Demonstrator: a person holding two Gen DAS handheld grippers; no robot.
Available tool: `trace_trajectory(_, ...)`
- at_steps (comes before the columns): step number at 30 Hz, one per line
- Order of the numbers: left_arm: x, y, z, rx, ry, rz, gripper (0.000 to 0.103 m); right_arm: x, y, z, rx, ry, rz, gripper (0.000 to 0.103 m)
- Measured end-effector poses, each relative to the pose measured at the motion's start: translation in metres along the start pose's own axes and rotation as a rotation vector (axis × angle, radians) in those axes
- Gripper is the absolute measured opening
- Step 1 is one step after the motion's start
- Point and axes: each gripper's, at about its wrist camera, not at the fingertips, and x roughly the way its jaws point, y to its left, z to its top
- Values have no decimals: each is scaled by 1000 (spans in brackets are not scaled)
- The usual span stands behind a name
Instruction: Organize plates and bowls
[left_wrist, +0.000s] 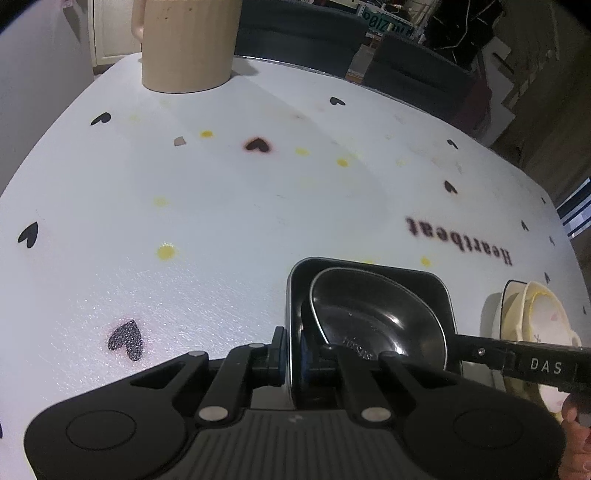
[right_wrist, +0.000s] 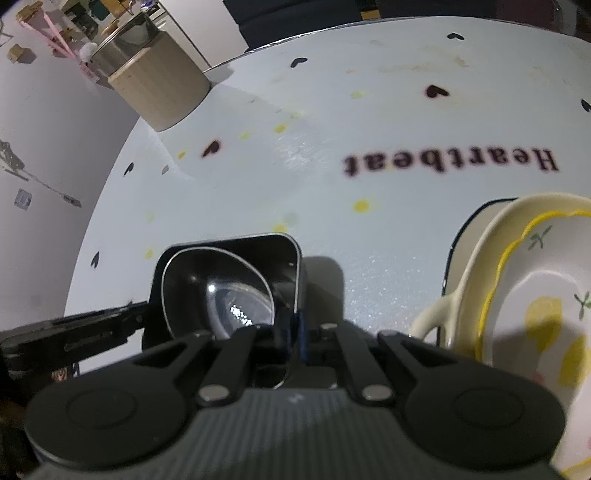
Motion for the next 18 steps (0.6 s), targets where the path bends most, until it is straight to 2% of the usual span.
trace_trajectory(12,-21,5,6,-109,-88,-95,8,-23,-15,11,84,-78,72,5)
trace_trajectory(18,-42,0,10,-132,-166,-123,7,-42,-20,18,73,-128,106,4)
